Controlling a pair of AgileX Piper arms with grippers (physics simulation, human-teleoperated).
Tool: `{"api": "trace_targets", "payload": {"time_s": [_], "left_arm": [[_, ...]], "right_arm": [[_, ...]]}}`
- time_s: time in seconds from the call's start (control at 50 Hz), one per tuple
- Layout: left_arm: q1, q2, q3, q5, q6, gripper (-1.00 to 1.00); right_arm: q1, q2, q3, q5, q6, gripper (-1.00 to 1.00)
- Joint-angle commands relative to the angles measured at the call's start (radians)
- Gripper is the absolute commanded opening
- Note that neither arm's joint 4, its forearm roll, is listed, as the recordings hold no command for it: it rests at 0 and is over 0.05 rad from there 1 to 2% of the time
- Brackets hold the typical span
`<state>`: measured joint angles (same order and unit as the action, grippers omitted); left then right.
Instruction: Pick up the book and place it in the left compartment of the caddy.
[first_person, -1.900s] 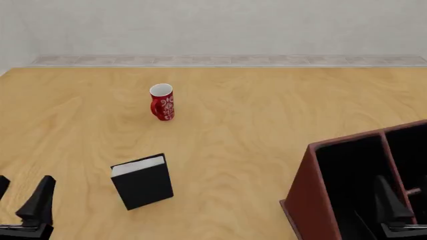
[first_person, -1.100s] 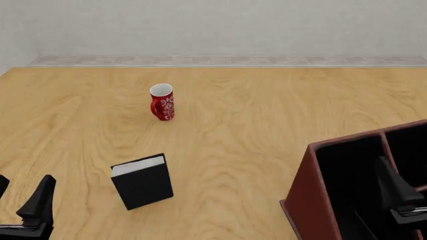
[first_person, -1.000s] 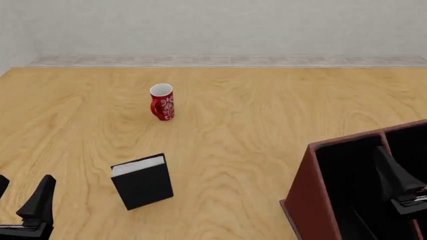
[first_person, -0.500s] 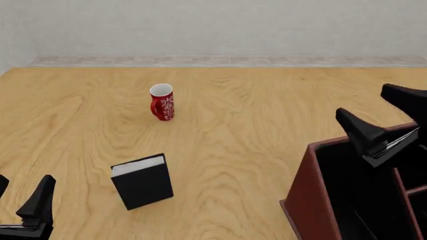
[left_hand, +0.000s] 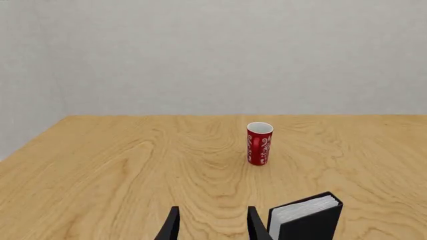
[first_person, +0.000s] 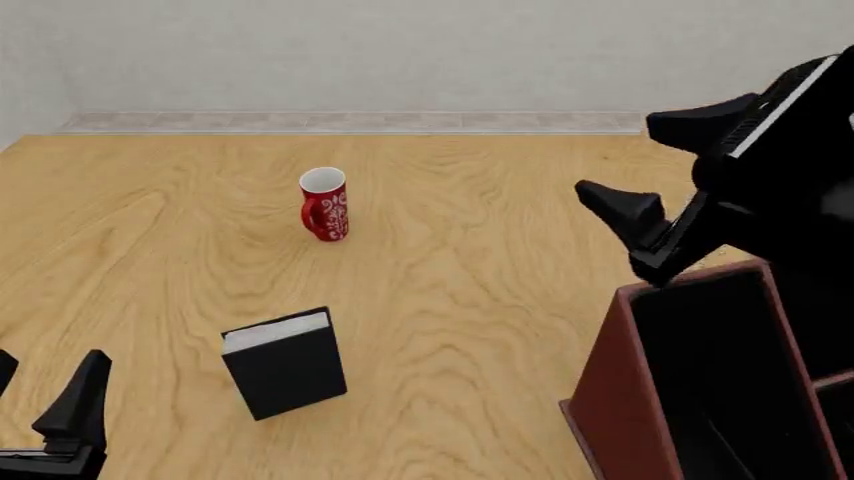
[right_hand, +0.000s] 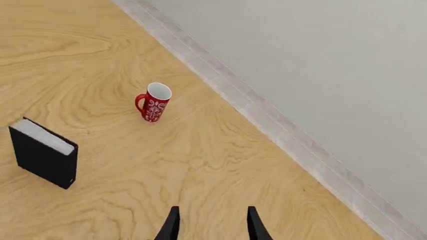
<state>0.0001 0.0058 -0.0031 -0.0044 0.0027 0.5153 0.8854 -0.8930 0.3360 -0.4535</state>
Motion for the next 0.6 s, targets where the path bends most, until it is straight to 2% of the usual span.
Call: {"api": "trace_targets", "payload": {"time_s": [0.02, 0.16, 0.26, 0.3, 0.34, 0.38, 0.5, 0.6], "left_arm": [[0.000, -0.001, 0.001, 0.000, 0.000, 1.00], [0.000, -0.001, 0.001, -0.001, 0.000, 1.00], [0.000, -0.002, 0.001, 0.000, 0.000, 1.00], [0.000, -0.002, 0.001, 0.000, 0.000, 1.00], [0.000, -0.002, 0.001, 0.000, 0.000, 1.00], [0.000, -0.002, 0.001, 0.000, 0.000, 1.00], [0.000, -0.002, 0.001, 0.000, 0.000, 1.00], [0.000, -0.002, 0.001, 0.001, 0.000, 1.00]], "right_arm": [[0.067, 0.134, -0.121, 0.084, -0.058, 1.00], [0.092, 0.197, -0.170, 0.113, -0.082, 1.00], [0.118, 0.258, -0.213, 0.145, -0.129, 1.00], [0.122, 0.268, -0.227, 0.154, -0.127, 1.00], [0.134, 0.301, -0.253, 0.172, -0.161, 1.00], [0.134, 0.309, -0.267, 0.177, -0.154, 1.00], [0.160, 0.373, -0.314, 0.200, -0.195, 1.00], [0.186, 0.422, -0.357, 0.217, -0.195, 1.00]]}}
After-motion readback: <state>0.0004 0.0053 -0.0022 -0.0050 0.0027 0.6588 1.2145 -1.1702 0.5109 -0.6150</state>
